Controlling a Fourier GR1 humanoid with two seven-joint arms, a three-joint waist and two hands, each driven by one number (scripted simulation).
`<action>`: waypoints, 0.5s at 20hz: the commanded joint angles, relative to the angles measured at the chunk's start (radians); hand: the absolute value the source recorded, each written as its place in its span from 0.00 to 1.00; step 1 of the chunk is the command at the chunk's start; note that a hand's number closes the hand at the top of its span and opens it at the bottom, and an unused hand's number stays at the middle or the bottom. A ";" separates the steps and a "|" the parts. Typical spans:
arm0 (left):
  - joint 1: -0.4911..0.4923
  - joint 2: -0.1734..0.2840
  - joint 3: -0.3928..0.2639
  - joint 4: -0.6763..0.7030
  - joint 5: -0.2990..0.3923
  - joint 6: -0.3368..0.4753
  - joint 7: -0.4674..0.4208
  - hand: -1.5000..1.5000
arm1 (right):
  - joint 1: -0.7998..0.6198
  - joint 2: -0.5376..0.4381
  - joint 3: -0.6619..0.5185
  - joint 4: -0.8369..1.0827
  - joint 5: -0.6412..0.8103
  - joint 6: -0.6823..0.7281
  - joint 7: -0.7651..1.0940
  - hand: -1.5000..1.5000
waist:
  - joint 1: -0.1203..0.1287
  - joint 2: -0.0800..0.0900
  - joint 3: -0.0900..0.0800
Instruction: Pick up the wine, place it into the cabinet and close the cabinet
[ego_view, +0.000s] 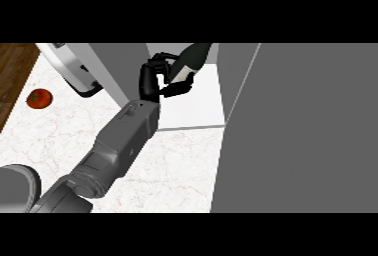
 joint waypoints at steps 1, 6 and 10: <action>-0.027 0.030 -0.007 0.055 -0.025 0.018 0.014 1.00 | -0.036 0.003 0.016 -0.049 -0.006 -0.036 0.060 0.00 | -0.014 0.003 -0.002; -0.028 0.056 0.004 0.074 -0.024 -0.021 0.043 1.00 | 0.042 0.013 0.032 -0.045 -0.003 0.014 -0.018 0.00 | -0.012 0.009 0.000; -0.060 -0.006 0.006 0.107 -0.029 0.121 0.075 1.00 | 0.012 0.012 0.013 -0.068 -0.028 -0.004 0.007 0.00 | -0.031 0.009 0.000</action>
